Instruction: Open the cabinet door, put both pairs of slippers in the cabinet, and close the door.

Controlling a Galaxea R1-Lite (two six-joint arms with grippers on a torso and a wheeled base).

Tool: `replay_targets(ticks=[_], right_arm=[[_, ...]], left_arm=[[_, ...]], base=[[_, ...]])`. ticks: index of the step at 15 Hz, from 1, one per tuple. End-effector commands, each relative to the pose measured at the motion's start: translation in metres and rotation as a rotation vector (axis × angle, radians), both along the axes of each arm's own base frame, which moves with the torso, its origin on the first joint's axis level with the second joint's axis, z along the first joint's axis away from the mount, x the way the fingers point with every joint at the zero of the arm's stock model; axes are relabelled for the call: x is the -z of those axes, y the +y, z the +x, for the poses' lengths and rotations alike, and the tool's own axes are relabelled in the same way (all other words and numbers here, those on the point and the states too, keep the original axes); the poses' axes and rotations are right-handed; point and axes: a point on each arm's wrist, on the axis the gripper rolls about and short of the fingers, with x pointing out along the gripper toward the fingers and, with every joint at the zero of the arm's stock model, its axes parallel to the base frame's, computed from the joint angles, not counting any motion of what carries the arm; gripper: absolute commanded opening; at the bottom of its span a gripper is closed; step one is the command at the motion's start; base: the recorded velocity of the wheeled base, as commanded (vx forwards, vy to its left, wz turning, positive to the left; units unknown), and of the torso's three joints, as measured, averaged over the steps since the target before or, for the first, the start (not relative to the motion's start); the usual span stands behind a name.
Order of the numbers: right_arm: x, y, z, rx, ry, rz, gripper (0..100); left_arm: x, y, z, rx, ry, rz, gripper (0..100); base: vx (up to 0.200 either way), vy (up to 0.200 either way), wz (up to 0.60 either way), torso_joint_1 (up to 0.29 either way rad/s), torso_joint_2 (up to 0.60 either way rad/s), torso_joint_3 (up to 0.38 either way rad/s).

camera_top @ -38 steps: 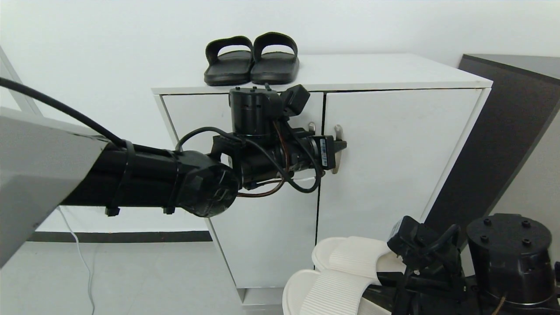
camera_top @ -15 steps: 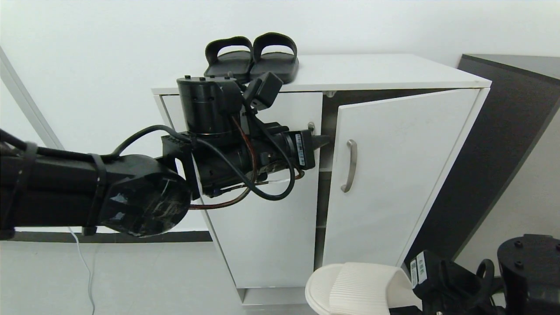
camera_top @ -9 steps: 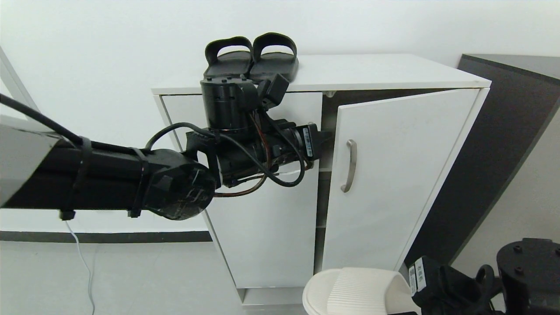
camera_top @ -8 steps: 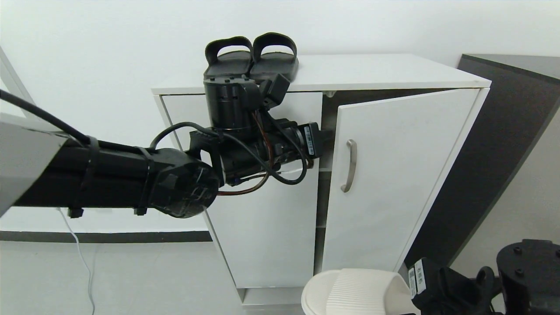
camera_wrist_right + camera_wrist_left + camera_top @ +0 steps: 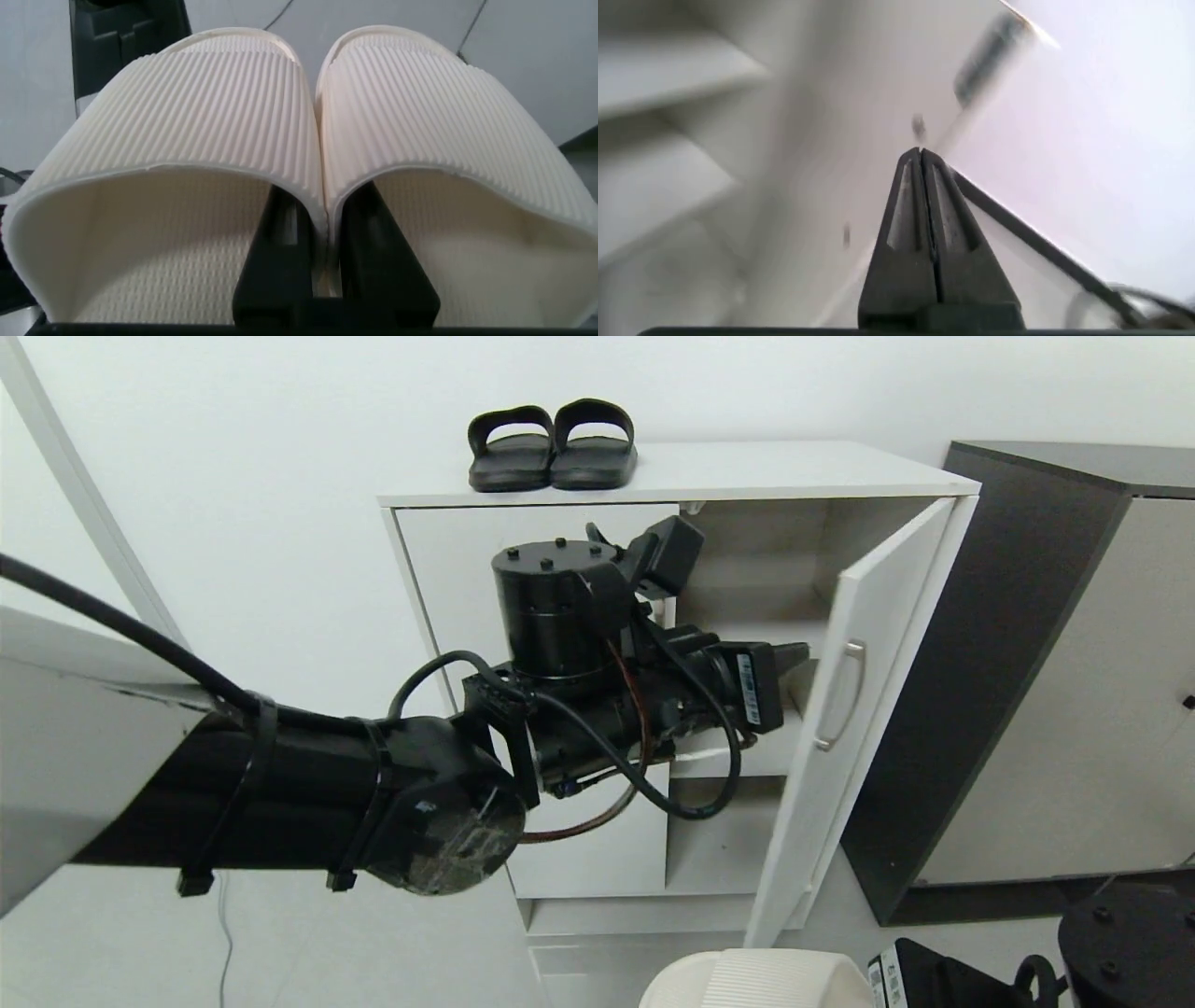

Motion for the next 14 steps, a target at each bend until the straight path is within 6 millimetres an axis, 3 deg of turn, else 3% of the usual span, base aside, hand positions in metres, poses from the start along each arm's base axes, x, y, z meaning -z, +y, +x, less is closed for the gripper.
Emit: replay_targets(ticks=[1,4,6,8,11,14], right_arm=[[0.0,0.0,-0.001,-0.005,-0.002,0.001,0],[0.0,0.001,0.0,-0.003,-0.002,0.001,0],[-0.002,0.001,0.005,0.034,-0.008,0.008,0],[-0.012,-0.004,0.029,0.262,-0.073,0.004,0],[-0.029,0.004,0.056,0.64,-0.092,0.055,0],[-0.027,0.023,0.087,0.89,-0.123,0.049,0]], left_arm=[[-0.005,-0.001,-0.011,0.025,-0.008,-0.007,0],[-0.003,0.007,-0.002,-0.019,-0.005,-0.002,0],[-0.008,0.022,0.01,-0.071,-0.014,-0.011,0],[-0.032,0.058,0.008,-0.204,-0.04,-0.042,0],[-0.048,0.118,-0.027,-0.477,-0.087,0.081,0],[-0.048,0.187,-0.097,-0.877,-0.092,0.168,0]], base=[[-0.2,0.0,0.0,0.002,0.0,0.017],[0.0,0.0,0.0,0.0,0.0,0.0],[0.0,0.0,0.0,0.0,0.0,0.0],[0.0,0.0,0.0,0.0,0.0,0.0],[0.0,0.0,0.0,0.0,0.0,0.0],[0.0,0.0,0.0,0.0,0.0,0.0]])
